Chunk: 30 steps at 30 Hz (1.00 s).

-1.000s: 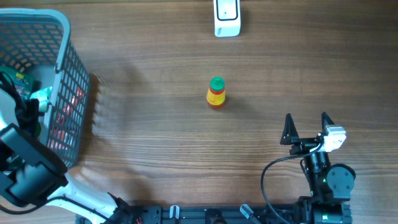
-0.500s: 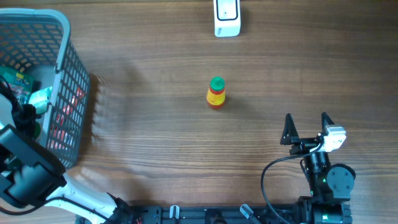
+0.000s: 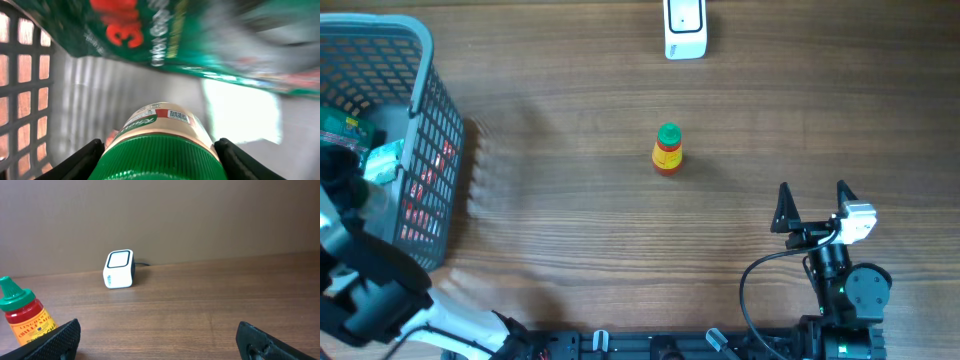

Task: Scan the item barcode
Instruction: 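Reach into the basket and grasp the green-lidded jar by its lid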

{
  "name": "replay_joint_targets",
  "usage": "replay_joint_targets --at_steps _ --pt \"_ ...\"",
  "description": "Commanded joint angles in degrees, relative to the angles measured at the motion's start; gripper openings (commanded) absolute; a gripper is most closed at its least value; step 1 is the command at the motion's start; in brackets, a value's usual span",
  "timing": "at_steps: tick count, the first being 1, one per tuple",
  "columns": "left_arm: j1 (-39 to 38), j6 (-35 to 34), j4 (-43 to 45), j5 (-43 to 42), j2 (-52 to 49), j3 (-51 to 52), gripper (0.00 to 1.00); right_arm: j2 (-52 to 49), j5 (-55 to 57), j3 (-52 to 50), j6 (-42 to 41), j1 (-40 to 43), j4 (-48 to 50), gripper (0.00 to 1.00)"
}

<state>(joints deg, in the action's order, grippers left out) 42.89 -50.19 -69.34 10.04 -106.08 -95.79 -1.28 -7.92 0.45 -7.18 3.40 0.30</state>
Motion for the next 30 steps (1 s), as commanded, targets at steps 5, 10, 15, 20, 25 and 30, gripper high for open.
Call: replay_joint_targets --at_steps 5,10,15,20,25,30 --pt "0.39 0.57 -1.44 -9.90 13.09 -8.09 0.63 -0.02 -0.31 -0.09 1.05 -0.33 0.17 1.00" --pt "0.35 1.11 -0.79 -18.05 20.83 -8.52 0.63 -0.02 -0.31 -0.09 1.03 -0.33 0.20 1.00" --pt "-0.81 3.15 -0.04 -26.27 27.96 -8.52 0.63 -0.02 -0.31 -0.09 1.03 -0.33 0.17 1.00" --pt "-7.39 3.56 0.07 -28.87 33.48 -8.52 0.63 -0.02 -0.31 -0.09 1.01 -0.33 0.20 1.00" --pt "-20.44 5.03 -0.66 -27.78 35.98 -8.52 0.62 -0.02 -0.31 -0.09 1.03 -0.33 0.20 1.00" --pt "-33.94 5.03 -3.67 -19.96 34.73 -8.41 0.62 -0.02 -0.31 -0.09 1.03 -0.33 0.20 1.00"
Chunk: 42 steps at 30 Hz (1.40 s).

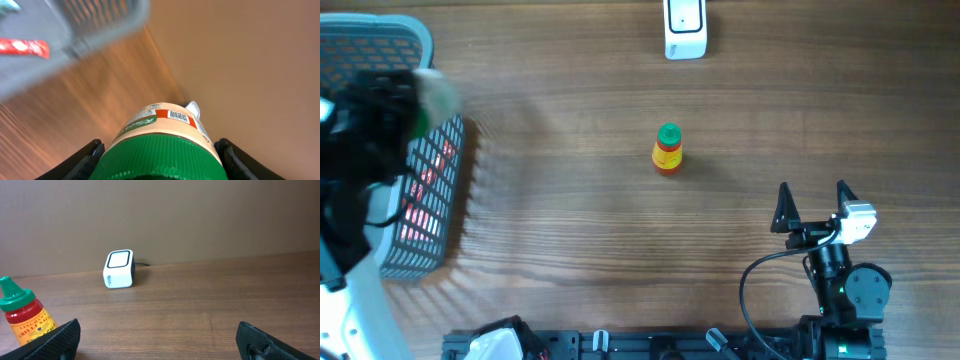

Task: Scan the item barcode
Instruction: 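Reach into the basket and grasp the green-lidded jar by its lid, then carry the jar toward the scanner and hold it there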

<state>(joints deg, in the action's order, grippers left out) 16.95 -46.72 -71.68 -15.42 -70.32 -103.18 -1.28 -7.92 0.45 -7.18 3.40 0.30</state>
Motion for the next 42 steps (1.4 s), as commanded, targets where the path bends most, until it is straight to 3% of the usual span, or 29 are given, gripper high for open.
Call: replay_joint_targets --at_steps 1,8,18,24,31,42 --pt "-10.75 1.55 -2.19 7.30 -1.66 -1.03 0.62 -0.02 -0.31 -0.09 1.01 -0.33 0.17 1.00" --pt "-26.03 1.53 -6.78 15.28 -8.76 -0.98 0.62 -0.02 -0.31 -0.09 1.05 -0.33 0.20 1.00" --pt "-37.51 1.31 -10.16 16.39 -25.44 -0.92 0.61 -0.02 -0.31 -0.09 1.03 -0.33 0.17 1.00" --pt "-41.31 0.61 -8.09 16.41 -34.88 -0.92 0.61 -0.02 -0.31 -0.09 1.03 -0.33 0.20 1.00" --pt "-44.50 -5.35 -3.67 21.29 -43.50 -0.90 0.61 -0.02 -0.31 -0.09 1.03 -0.33 0.17 1.00" --pt "-44.92 -17.46 3.82 24.46 -47.25 3.13 0.61 -0.02 -0.31 -0.09 1.03 -0.33 0.17 1.00"
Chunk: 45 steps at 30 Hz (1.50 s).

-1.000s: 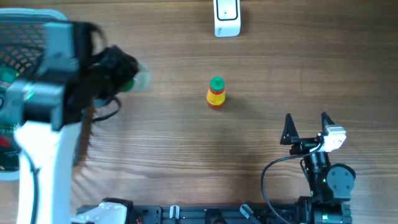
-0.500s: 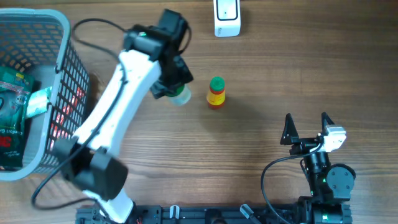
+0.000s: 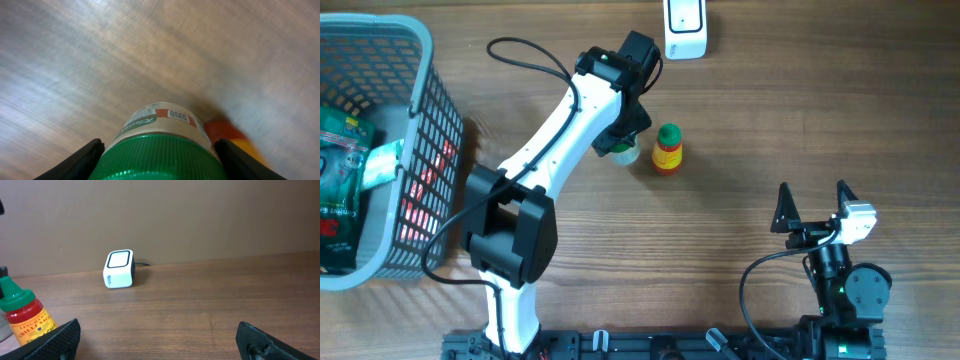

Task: Scan the item barcode
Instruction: 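Carry the jar toward the scanner and hold it there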

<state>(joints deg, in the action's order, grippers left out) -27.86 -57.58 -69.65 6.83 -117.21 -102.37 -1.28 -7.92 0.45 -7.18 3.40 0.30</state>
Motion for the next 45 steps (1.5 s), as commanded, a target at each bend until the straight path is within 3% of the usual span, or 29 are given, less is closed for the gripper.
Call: replay_joint_targets --at_steps 1,10,19,45 --pt "-0.11 -8.15 2.64 2.12 -0.35 3.34 0.61 -0.02 -0.31 -0.09 1.03 -0.33 0.17 1.00" --pt "-0.11 -22.49 9.20 0.09 -0.37 10.69 0.61 -0.02 -0.31 -0.09 1.03 -0.33 0.20 0.99" --pt "-0.11 -22.58 11.15 0.13 -0.37 11.58 0.70 -0.02 -0.31 -0.09 1.03 -0.33 0.17 1.00" --pt "-1.03 -22.21 11.89 4.04 -0.70 11.63 0.75 -0.02 -0.31 -0.09 1.03 -0.33 0.20 1.00"
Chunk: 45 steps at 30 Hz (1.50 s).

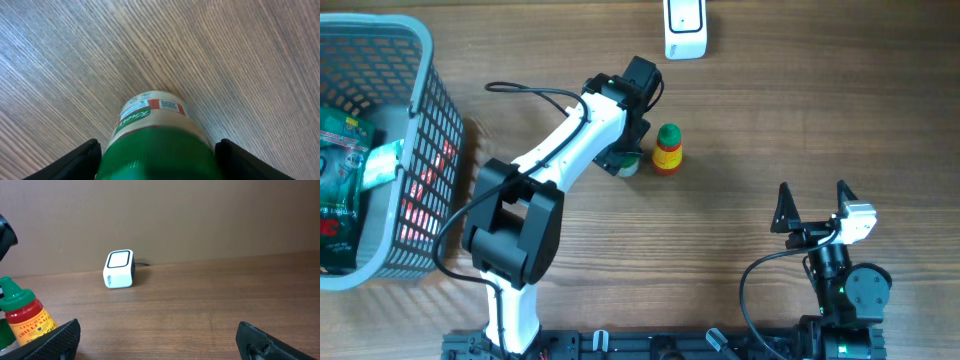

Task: Scan the item barcode
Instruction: 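Carry the jar toward the scanner and hold it there, then place the jar beside the bottle and release it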

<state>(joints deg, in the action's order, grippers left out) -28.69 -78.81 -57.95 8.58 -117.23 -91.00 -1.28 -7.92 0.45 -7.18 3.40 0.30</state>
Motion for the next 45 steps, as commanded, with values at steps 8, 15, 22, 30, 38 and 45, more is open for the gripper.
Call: replay_joint_targets --at_steps 8,15,22,30,38,45 --pt "-0.15 -0.98 0.70 3.10 -1.62 0.24 0.75 -0.02 -0.31 -0.09 1.03 -0.33 0.17 1.00" --pt "0.02 1.55 -1.07 1.97 2.32 -1.60 1.00 -0.02 -0.31 -0.09 1.03 -0.33 0.17 1.00" --pt "0.42 5.29 -3.78 2.45 10.05 -3.32 1.00 -0.02 -0.31 -0.09 1.03 -0.33 0.20 1.00" --pt "2.34 10.19 -6.51 7.74 21.38 -3.43 1.00 -0.02 -0.31 -0.09 1.01 -0.33 0.20 1.00" --pt "7.32 17.18 -7.67 19.28 33.59 -3.43 1.00 -0.02 -0.31 -0.09 1.03 -0.33 0.20 1.00" --pt "17.99 17.84 -7.32 21.97 43.12 -3.74 0.99 -0.02 -0.31 -0.09 1.03 -0.33 0.17 1.00"
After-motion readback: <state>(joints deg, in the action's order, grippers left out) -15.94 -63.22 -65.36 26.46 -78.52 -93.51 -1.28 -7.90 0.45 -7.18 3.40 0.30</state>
